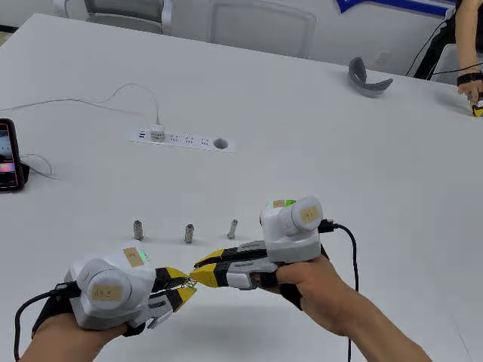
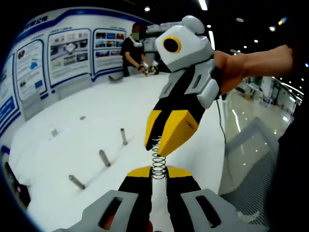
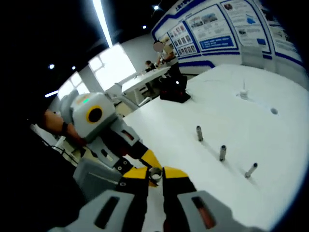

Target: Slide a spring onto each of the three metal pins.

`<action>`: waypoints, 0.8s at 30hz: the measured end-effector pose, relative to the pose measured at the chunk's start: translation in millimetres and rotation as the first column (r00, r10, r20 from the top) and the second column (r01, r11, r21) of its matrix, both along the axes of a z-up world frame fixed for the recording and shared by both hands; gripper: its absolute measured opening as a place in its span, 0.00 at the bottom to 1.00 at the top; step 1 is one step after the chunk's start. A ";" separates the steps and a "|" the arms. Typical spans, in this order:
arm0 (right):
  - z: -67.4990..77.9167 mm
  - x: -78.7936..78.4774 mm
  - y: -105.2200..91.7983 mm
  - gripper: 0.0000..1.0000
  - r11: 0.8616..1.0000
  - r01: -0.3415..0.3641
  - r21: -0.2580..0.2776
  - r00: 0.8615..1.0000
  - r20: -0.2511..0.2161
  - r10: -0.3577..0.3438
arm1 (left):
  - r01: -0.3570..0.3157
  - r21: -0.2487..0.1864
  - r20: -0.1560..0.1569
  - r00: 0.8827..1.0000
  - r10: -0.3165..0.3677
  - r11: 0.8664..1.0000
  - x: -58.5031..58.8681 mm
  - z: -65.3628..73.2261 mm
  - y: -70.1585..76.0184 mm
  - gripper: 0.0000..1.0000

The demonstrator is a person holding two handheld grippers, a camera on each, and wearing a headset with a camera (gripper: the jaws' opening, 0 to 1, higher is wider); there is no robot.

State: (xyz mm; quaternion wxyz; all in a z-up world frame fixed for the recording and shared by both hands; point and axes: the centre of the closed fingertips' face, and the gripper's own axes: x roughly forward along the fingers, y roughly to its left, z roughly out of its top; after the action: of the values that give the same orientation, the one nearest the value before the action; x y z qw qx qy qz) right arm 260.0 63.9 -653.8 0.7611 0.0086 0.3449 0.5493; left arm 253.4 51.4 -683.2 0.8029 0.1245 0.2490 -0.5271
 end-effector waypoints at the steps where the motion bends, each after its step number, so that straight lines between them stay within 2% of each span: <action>1: 0.9 -1.0 0.4 0.12 0.999 -0.029 -0.018 0.999 0.013 0.029 | 0.008 -0.007 -0.002 1.000 -0.008 1.000 -0.2 1.0 -1.2 0.09; 4: 1.8 -3.9 -0.6 0.12 0.992 -0.105 -0.073 0.993 0.048 0.109 | 0.028 -0.023 -0.001 1.000 -0.029 0.999 -0.3 3.2 -3.3 0.09; 6: 1.5 -5.0 -2.7 0.12 0.979 -0.160 -0.123 0.981 0.093 0.172 | 0.038 -0.037 -0.006 0.999 -0.038 0.999 -0.5 4.2 -4.7 0.09; 7: 0.5 -6.4 -4.3 0.12 0.969 -0.187 -0.161 0.973 0.106 0.206 | 0.039 -0.045 -0.012 0.999 -0.040 0.998 -0.5 4.6 -5.7 0.09; 8: 0.2 -8.4 -4.5 0.12 0.961 -0.212 -0.176 0.967 0.106 0.232 | 0.045 -0.044 -0.011 0.999 -0.045 0.998 -0.9 4.4 -6.5 0.09; 12: 0.9 -9.9 -4.1 0.12 0.949 -0.247 -0.197 0.956 0.112 0.272 | 0.069 -0.043 -0.006 0.998 -0.070 0.997 -3.3 5.7 -11.1 0.09; 16: -1.8 -13.8 -8.0 0.12 0.921 -0.304 -0.245 0.934 0.113 0.338 | 0.101 -0.044 -0.005 0.995 -0.102 0.994 -6.1 7.0 -15.7 0.09; 19: -3.4 -17.7 -10.1 0.13 0.893 -0.348 -0.285 0.913 0.115 0.392 | 0.131 -0.041 0.003 0.991 -0.131 0.991 -8.8 8.4 -18.8 0.09; 24: -8.9 -23.6 -12.1 0.13 0.855 -0.398 -0.333 0.883 0.111 0.455 | 0.156 -0.040 0.009 0.988 -0.156 0.987 -11.2 10.6 -22.4 0.09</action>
State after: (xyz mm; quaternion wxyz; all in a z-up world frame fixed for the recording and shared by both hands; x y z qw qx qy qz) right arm 236.4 51.8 -662.7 0.6407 -0.2354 0.3449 0.6443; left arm 242.2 29.1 -672.6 0.7622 0.1290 0.2253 -0.5930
